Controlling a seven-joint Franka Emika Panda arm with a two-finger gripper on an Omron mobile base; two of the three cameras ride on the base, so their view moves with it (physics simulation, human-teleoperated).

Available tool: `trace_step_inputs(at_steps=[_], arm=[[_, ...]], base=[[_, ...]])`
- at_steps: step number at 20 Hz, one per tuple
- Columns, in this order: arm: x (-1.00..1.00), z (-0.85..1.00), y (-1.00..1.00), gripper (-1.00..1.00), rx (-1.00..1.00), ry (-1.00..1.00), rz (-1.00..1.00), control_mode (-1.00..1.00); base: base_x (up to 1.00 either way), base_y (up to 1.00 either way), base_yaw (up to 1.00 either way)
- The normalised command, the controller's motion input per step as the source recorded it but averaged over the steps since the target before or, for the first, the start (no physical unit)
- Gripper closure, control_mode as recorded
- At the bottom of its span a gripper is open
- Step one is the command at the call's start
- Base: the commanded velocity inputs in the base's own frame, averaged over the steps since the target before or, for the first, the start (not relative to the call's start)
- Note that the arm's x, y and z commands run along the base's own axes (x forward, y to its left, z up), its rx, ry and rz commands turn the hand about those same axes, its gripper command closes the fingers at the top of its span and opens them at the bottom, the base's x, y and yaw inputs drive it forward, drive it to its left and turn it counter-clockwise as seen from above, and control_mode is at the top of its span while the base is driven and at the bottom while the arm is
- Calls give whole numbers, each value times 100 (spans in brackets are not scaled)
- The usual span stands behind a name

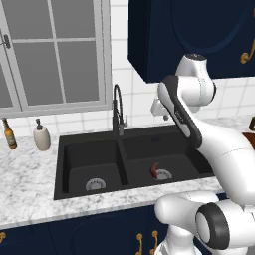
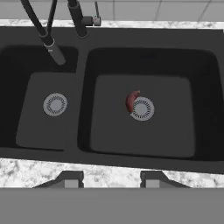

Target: Pick the potato from the sink and place it in the bowl. Then pick the bowl and place it in the microwave. Then close the microwave door and press the start button.

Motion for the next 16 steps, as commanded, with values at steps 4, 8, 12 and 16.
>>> trace_step_inputs(at_steps=[4,8,12,16], arm=[[-29,-4,0,-100,0,0,0,-100],[-57,-29,0,-100,0,1,0,-100],[-16,-52,-5,-100,2,5,0,-100],[10,-59,-17,-100,5,11,0,-100]], base=[[0,0,0],[0,0,0],[0,0,0],[0,0,0]])
